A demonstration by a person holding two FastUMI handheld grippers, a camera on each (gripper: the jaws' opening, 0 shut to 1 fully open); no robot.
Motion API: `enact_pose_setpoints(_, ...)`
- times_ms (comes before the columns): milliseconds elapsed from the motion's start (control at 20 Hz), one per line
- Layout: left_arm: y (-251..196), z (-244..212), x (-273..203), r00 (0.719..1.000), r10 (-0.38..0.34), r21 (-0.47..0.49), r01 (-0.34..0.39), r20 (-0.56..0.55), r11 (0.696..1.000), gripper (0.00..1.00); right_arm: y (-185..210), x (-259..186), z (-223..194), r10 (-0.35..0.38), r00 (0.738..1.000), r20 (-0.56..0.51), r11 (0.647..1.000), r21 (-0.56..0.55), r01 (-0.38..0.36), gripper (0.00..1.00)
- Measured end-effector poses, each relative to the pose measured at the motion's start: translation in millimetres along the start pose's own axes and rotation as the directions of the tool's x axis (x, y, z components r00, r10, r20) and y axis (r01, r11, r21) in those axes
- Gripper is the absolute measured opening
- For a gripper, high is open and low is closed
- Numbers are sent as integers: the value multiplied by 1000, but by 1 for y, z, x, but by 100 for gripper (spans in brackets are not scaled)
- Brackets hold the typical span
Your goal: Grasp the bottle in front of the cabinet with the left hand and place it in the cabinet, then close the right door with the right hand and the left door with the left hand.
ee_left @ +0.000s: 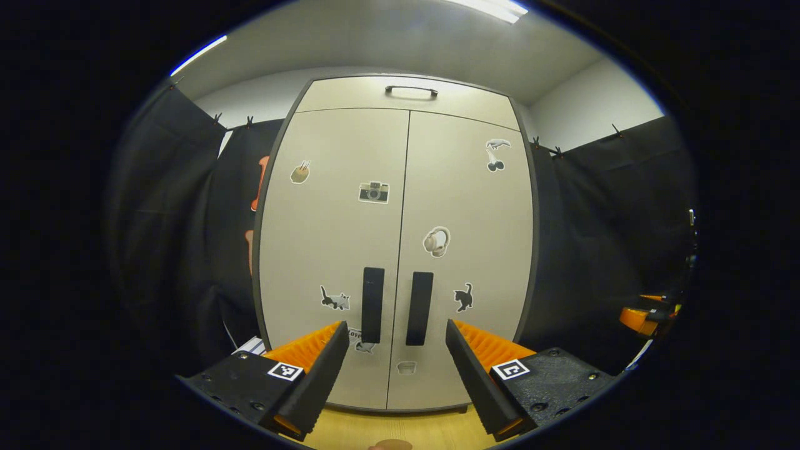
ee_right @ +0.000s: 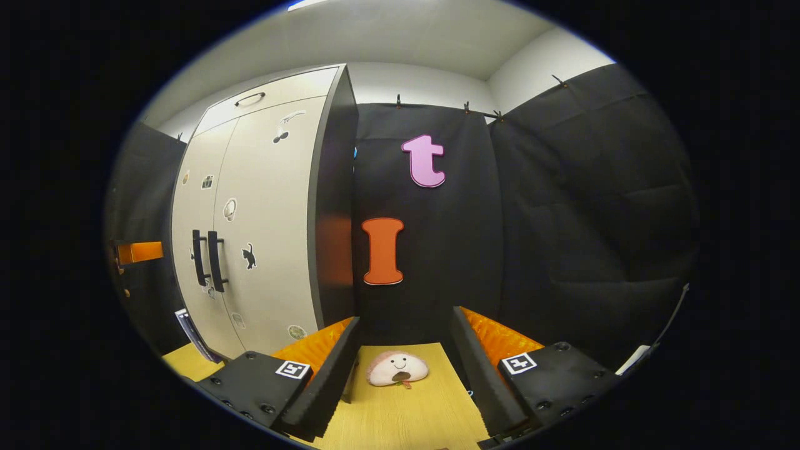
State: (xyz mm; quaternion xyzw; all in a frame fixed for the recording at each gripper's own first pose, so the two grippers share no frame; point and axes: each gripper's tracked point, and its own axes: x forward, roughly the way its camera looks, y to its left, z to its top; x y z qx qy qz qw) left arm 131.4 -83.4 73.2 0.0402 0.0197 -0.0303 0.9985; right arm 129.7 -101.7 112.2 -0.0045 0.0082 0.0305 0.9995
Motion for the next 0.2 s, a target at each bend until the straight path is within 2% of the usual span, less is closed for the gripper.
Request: enact_pose_setpoints(200,-18,4,-7,1000,-3,-13,3,6,1000,95,-9,1,0,21,1000,1,1000,-4,-21,95)
